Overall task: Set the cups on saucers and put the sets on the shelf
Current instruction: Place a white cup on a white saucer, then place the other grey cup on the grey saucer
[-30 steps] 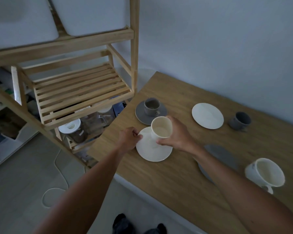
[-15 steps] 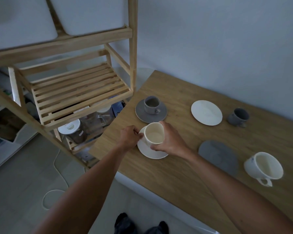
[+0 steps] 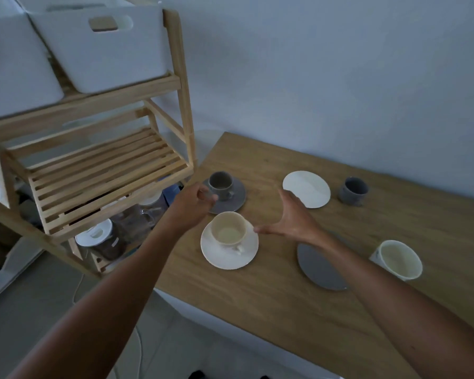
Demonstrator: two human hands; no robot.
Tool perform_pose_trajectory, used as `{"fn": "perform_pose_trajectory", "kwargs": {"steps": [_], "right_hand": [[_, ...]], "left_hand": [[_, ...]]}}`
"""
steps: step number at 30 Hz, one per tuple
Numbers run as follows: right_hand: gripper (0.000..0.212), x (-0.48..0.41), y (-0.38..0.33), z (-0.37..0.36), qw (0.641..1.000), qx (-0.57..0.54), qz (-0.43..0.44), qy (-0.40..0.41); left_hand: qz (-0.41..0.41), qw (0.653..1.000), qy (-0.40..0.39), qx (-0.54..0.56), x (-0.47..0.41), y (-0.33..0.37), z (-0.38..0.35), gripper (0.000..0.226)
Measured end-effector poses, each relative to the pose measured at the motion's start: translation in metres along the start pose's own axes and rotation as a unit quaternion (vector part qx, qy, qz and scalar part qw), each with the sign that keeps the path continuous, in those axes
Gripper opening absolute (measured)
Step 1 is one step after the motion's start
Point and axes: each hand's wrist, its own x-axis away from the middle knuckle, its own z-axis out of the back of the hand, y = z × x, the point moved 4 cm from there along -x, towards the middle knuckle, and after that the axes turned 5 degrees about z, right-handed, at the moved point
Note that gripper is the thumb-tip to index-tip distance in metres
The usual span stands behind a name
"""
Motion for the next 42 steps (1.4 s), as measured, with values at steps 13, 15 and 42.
{"fn": "perform_pose_trajectory", "kwargs": {"steps": [13,15,42], "right_hand": [[0.111,0.01,0.13,0.13,0.98,0.016,-0.107,0.165],[0.101,0.007,0.152,0.134,0.976,0.013,-0.12,0.179],[0.075,0.022,0.164,0.132,0.977,-0.076,-0.07,0.185]], "left_hand": [[-0.09,0.992,-0.083,0.002,0.011,0.129,-0.141,0.028],[-0.091,0.992,-0.081,-0.01,0.015,0.129,-0.165,0.028],[-0.046,0.985,-0.156,-0.053,0.037,0.087,-0.229,0.017]]}}
